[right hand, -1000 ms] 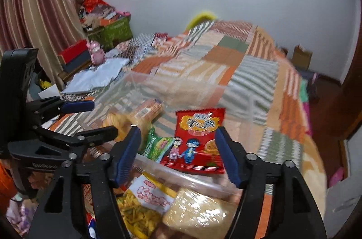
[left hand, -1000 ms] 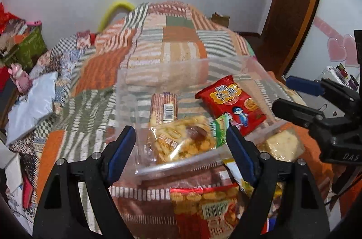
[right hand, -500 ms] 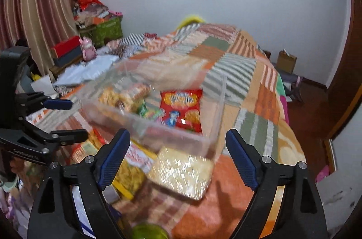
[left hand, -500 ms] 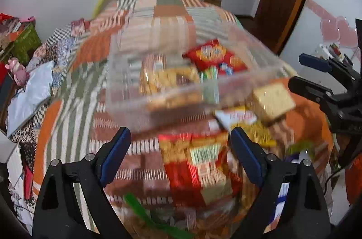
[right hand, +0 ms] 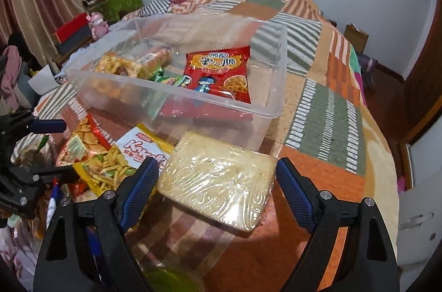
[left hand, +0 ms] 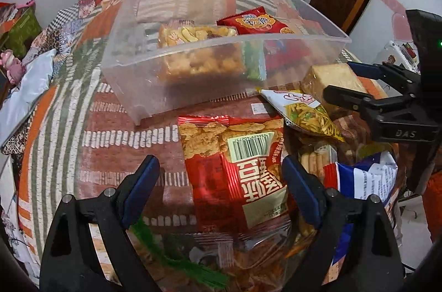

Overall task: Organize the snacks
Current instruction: 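Grasp the red cracker bag with the left tool while the right tool grasps the wrapped bread slab, then lower the red cracker bag and bread slab into the clear box, opening both tools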

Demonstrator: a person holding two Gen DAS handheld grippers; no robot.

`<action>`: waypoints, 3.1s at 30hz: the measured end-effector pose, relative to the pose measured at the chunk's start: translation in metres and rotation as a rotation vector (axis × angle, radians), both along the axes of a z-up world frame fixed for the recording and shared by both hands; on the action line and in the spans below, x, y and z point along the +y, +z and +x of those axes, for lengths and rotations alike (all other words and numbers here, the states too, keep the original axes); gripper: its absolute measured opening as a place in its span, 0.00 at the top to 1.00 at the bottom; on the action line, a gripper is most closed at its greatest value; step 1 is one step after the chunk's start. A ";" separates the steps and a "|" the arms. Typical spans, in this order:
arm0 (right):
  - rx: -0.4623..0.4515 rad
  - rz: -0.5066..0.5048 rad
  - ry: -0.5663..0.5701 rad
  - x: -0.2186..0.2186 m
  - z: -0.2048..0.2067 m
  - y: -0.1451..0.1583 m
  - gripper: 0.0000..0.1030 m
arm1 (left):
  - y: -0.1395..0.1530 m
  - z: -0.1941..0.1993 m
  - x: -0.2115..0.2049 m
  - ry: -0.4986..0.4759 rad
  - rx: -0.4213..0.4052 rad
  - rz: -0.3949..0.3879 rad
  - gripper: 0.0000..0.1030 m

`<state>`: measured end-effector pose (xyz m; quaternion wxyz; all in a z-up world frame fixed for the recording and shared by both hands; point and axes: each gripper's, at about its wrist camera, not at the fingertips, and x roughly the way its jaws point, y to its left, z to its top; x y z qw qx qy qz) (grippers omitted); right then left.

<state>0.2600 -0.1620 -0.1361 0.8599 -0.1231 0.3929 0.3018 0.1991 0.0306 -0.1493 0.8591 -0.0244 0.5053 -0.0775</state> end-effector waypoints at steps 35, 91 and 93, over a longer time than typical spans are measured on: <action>-0.031 0.161 -0.085 -0.044 -0.026 0.009 0.21 | 0.020 -0.024 0.012 0.055 -0.081 -0.080 0.50; -0.029 0.213 0.022 0.065 0.066 0.057 0.21 | 0.076 0.111 0.054 0.145 -0.220 -0.042 0.55; -0.015 0.193 0.025 0.071 0.071 0.052 0.21 | 0.069 0.118 0.056 0.149 -0.203 -0.042 0.55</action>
